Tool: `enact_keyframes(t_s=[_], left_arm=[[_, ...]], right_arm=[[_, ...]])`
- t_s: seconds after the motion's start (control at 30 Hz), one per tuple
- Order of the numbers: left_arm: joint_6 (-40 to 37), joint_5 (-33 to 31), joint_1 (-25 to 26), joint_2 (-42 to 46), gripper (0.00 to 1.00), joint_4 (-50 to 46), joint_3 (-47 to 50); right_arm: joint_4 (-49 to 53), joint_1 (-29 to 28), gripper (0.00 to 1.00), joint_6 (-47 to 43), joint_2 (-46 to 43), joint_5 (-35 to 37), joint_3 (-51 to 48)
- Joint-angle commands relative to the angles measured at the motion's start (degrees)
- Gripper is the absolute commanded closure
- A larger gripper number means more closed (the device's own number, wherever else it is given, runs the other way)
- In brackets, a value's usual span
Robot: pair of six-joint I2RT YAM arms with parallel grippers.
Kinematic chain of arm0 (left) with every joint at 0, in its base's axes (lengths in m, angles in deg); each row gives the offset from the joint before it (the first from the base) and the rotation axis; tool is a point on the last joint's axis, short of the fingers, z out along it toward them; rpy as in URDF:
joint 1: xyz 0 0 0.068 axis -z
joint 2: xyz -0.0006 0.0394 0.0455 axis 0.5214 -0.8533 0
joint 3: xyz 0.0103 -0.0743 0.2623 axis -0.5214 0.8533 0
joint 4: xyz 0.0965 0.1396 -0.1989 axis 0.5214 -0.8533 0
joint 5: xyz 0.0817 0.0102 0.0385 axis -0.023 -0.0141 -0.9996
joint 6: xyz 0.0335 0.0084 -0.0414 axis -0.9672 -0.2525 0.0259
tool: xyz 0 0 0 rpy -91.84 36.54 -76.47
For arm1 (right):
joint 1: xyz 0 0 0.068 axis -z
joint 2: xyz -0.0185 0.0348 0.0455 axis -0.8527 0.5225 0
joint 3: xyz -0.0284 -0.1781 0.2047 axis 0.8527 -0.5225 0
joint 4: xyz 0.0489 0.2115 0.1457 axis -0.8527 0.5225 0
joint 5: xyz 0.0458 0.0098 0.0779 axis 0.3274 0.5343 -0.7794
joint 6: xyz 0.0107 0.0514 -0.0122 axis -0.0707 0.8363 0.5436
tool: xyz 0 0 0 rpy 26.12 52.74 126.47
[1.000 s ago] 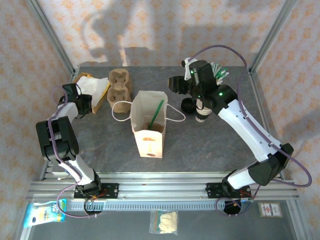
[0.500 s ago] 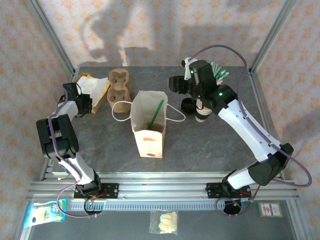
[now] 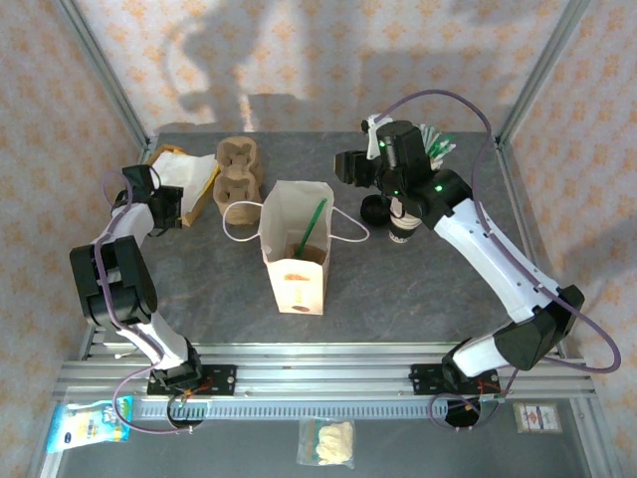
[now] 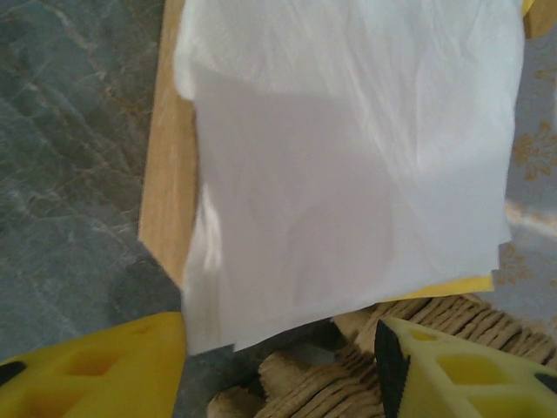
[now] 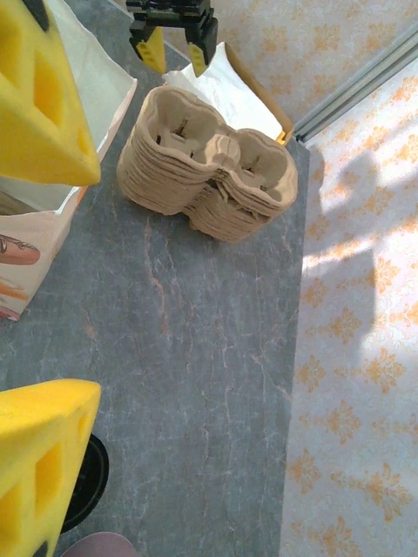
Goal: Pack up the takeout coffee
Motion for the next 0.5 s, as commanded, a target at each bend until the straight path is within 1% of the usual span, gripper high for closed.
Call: enact_keyframes(t_s=[0.0, 0.27, 0.47], left_arm=[[-0.48, -0.23, -0.34, 1.60, 0.38, -1.33, 2.37], [0.39, 0.09, 0.24, 0.30, 0.38, 0.40, 2.35], [0.74, 0.67, 0.22, -0.64, 0.43, 0.57, -0.59]], right_arm=[[-1.40, 0.46, 0.40, -0.94, -1.57, 0.64, -0.39], [-1.56, 0.55, 0.40, -1.03, -1.37, 0.43, -0.43], [-1.49, 0.60, 0.40, -0.79, -1.37, 0.27, -0.74]])
